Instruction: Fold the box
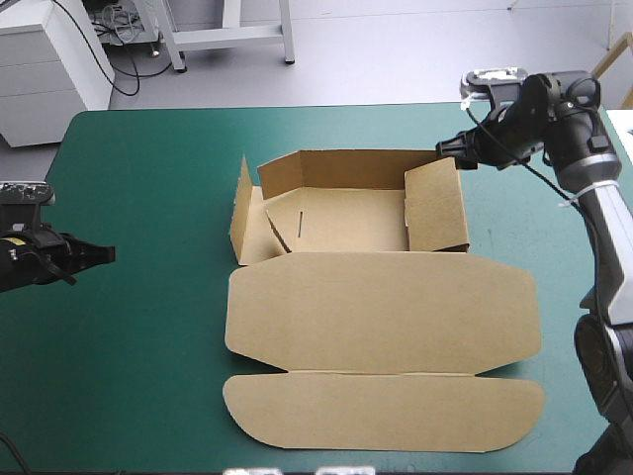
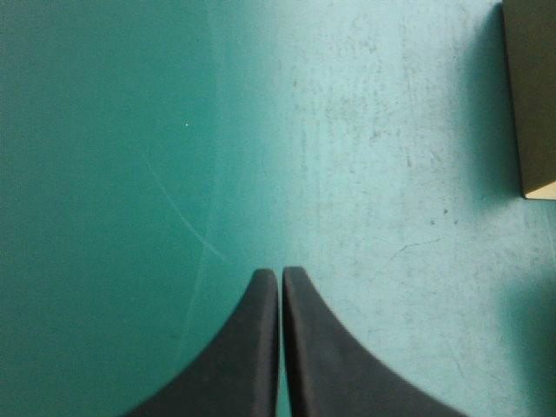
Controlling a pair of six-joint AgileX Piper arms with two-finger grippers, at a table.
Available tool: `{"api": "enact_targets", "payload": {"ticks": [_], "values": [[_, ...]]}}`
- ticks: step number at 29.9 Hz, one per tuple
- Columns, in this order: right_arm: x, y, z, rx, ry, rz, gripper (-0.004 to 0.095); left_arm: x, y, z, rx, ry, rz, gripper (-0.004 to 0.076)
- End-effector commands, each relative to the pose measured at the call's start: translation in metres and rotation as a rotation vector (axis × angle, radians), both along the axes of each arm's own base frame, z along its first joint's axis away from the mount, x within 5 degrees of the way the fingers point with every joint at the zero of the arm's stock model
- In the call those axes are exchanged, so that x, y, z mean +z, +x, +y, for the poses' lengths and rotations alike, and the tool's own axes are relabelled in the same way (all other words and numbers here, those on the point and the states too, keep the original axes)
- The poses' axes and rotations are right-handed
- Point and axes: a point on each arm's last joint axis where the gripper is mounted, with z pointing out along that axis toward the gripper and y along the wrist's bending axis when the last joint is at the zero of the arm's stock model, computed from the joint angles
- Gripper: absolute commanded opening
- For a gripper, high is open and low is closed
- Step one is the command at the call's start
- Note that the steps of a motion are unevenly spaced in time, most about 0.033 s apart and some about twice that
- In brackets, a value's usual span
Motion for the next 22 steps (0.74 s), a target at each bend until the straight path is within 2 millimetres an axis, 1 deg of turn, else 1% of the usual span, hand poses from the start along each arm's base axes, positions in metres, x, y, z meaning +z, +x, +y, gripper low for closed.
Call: {"api": "enact_targets", "payload": {"ticks": [1,3,6,11,14,22], "values": [[-0.006,0.001,-0.001,0.025,-0.004,-0.009,0.0478,0.016,0.001,-0.003,0.001,-0.017,-0.092,0.0],[-0.022,0.008,0.003,0.06,0.012,0.032,0.0447,0.016,0.001,-0.003,0.0,-0.024,-0.095,0.0],[-0.041,0.019,0.007,0.072,0.034,0.071,0.0405,0.016,0.001,-0.004,-0.019,-0.016,-0.092,0.0],[-0.066,0.033,0.008,0.07,0.028,0.125,0.0368,0.014,-0.001,-0.005,-0.043,-0.015,-0.067,0.0],[-0.077,0.038,0.009,0.067,0.029,0.149,0.0367,0.014,-0.002,-0.006,-0.047,-0.018,-0.057,0.0],[-0.091,0.045,0.01,0.065,0.027,0.173,0.0367,0.013,-0.001,-0.006,-0.046,-0.018,-0.057,0.0]]}}
